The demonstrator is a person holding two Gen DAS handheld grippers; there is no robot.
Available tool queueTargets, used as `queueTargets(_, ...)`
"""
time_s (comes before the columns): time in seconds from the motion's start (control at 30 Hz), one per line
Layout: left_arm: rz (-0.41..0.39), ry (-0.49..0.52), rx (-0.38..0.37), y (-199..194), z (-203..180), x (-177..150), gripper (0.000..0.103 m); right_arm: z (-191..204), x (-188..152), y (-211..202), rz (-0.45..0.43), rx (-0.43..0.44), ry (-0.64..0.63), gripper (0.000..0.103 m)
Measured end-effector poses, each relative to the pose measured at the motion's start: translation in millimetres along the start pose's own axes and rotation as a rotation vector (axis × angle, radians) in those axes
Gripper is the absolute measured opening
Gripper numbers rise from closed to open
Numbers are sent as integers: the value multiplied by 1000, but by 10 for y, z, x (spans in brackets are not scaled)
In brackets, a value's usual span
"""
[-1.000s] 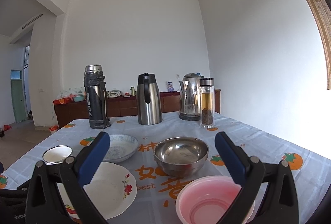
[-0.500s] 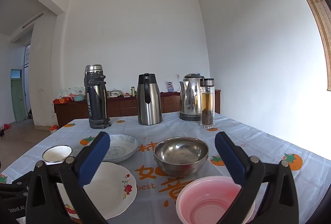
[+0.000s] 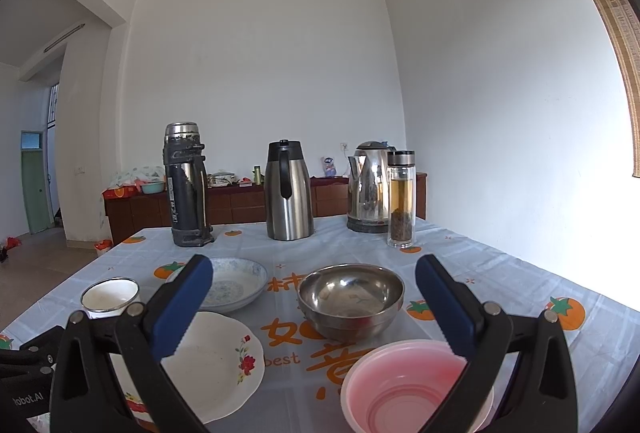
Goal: Organize plates and bowls
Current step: 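Move both grippers toward the white plate with red flowers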
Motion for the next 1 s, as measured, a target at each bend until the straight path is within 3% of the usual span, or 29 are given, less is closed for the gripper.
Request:
queueTargets(0.57, 11, 11, 0, 31, -27, -20, 102, 6, -13, 7, 5, 3, 4, 103)
queueTargets(1.0, 38, 20, 10, 177, 0, 7, 102, -50, -55, 95, 55, 12, 33, 103)
Point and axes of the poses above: each gripper's, at about its wrist camera, not at the fingertips, and y roughly the way its jaws point, z to its left, x to its top, the point moved 4 cm from there along y, roughly the way its jaws point, and after that the axes turned 8 degrees about y, right-handed, at the moved point
